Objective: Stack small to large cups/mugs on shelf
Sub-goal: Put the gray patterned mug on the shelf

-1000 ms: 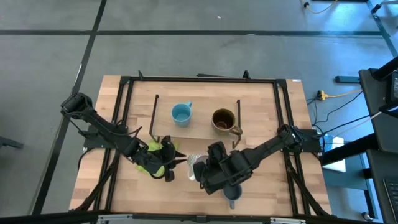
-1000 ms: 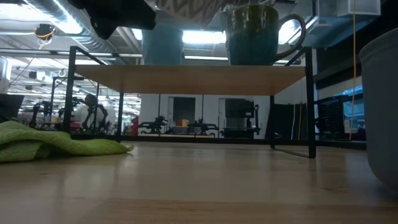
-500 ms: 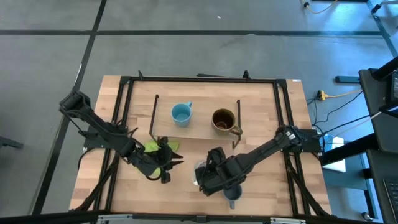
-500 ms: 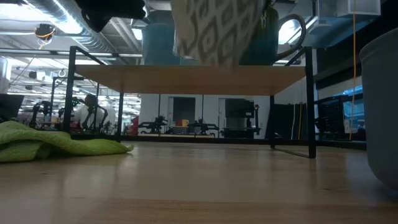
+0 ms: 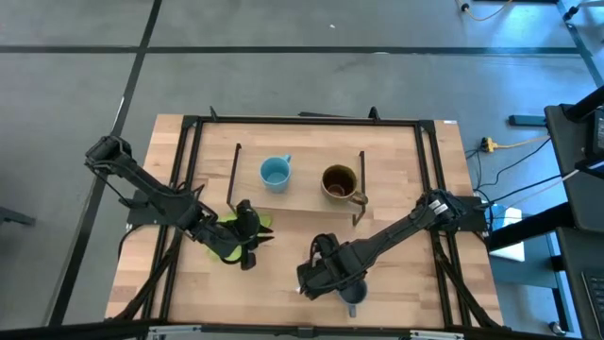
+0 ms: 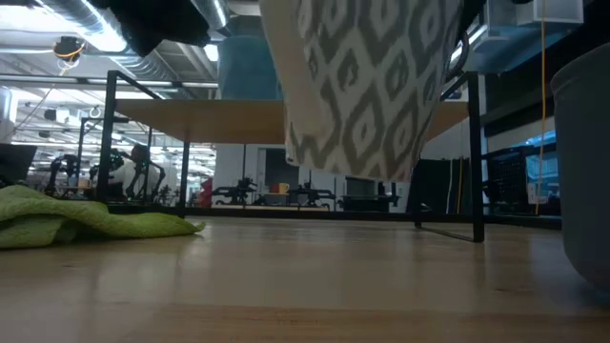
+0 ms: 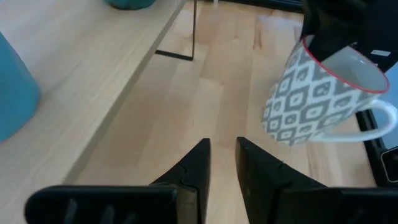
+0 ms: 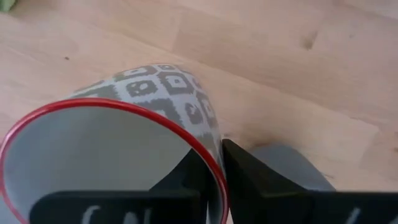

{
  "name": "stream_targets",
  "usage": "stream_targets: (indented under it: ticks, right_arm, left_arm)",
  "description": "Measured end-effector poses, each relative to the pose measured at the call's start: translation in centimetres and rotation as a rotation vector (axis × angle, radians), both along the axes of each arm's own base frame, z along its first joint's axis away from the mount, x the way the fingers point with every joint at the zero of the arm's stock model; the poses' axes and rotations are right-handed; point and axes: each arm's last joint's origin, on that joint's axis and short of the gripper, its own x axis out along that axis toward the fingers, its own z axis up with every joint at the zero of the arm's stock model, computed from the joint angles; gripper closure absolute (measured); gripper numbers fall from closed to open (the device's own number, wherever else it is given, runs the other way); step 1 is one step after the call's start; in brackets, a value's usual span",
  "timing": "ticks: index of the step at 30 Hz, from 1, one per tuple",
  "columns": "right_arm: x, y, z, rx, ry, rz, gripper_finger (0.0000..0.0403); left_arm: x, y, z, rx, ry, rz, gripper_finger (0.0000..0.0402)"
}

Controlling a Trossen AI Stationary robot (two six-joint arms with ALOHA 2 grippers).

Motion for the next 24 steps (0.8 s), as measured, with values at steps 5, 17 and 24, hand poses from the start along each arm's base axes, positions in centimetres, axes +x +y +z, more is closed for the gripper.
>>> stream_targets:
  ticks: [5,17,24]
  right_arm:
    - [0.2,-0.3,0.0,0.010,-0.002,-0.007,0.0359]
    - [0.5,-0.9,-0.4,0.001,0.015,-0.016,0.0357]
    - [1.0,-1.2,-0.7,0.020,0.010,-0.025,0.0357]
  left_arm:
    - [0.0,0.1,-0.1,-0.016,0.019,-0.008,0.0333]
    - [-0.1,-0.1,-0.2,-0.032,0.030,-0.039,0.0333]
    - [-0.1,-0.2,-0.2,-0.044,0.038,-0.056,0.0333]
